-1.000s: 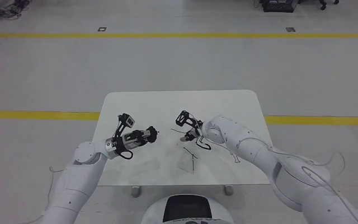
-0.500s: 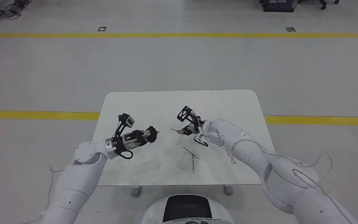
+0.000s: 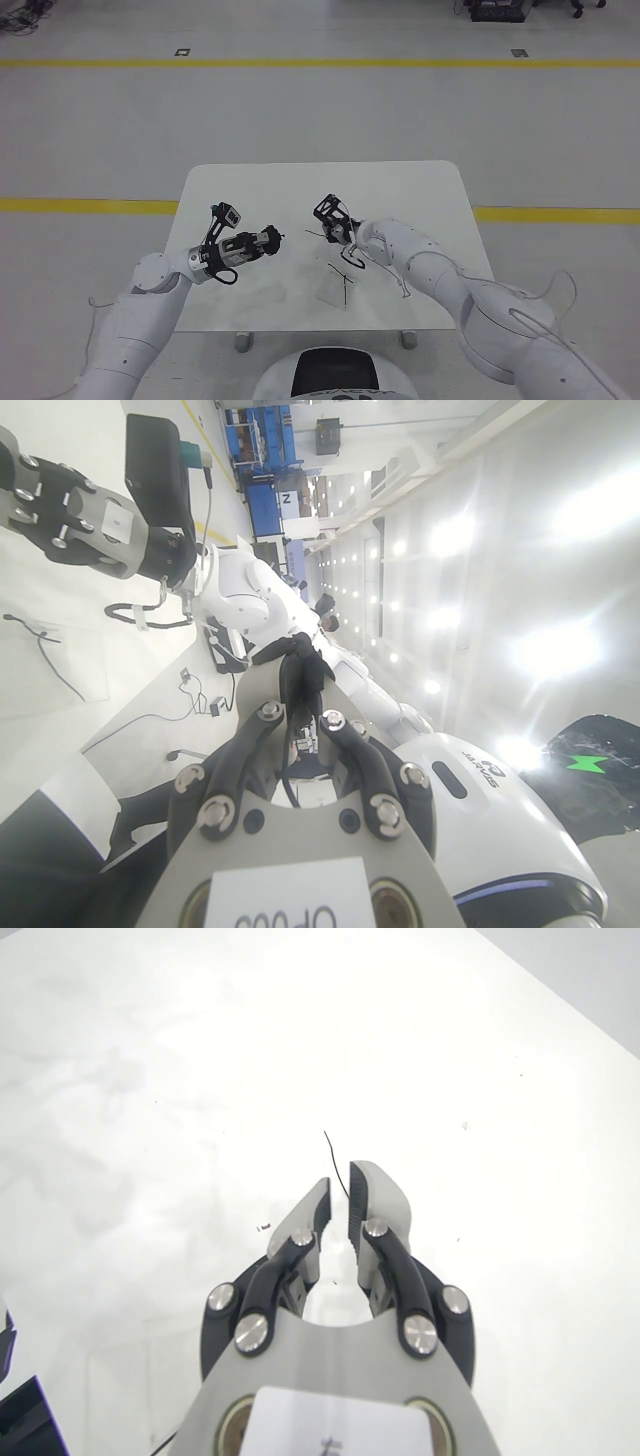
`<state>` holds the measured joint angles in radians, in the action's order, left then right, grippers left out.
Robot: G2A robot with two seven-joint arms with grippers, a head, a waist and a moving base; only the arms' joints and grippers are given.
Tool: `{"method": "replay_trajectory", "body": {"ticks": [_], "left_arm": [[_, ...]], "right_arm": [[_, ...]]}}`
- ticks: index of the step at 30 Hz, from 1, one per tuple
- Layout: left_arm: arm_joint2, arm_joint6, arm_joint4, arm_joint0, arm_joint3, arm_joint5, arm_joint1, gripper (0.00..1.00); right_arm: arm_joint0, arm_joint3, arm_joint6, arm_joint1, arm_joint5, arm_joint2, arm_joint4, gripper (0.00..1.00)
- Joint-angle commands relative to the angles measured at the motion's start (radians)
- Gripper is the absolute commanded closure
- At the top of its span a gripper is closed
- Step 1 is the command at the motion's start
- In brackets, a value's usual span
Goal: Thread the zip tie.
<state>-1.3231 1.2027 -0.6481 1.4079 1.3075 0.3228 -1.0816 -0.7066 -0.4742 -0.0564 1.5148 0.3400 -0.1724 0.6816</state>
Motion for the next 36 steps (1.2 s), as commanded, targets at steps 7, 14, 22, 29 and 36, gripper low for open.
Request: {"method": "replay_trajectory", "body": {"ticks": [7, 14, 22, 29, 36], "left_arm": [[0.0, 0.0, 0.0, 0.0, 0.0, 0.0, 0.0, 1.0], [0.0, 0.0, 0.0, 0.0, 0.0, 0.0, 0.0, 1.0], [0.0, 0.0, 0.0, 0.0, 0.0, 0.0, 0.0, 1.0], [0.0, 0.0, 0.0, 0.0, 0.0, 0.0, 0.0, 1.0], [0.0, 0.0, 0.0, 0.0, 0.0, 0.0, 0.0, 1.0]], "right_arm": [[-0.016, 0.037, 0.046, 0.009, 0.0, -0.052, -0.044, 1.0], [-0.038, 0.09, 0.033, 0.045, 0.0, -0.079, -0.107, 1.0], [-0.044, 0.164, 0.015, 0.081, 0.0, -0.089, -0.138, 1.0], [-0.042, 0.212, -0.013, 0.106, 0.0, -0.099, -0.159, 1.0], [-0.039, 0.244, -0.037, 0.124, 0.0, -0.107, -0.162, 1.0]]}}
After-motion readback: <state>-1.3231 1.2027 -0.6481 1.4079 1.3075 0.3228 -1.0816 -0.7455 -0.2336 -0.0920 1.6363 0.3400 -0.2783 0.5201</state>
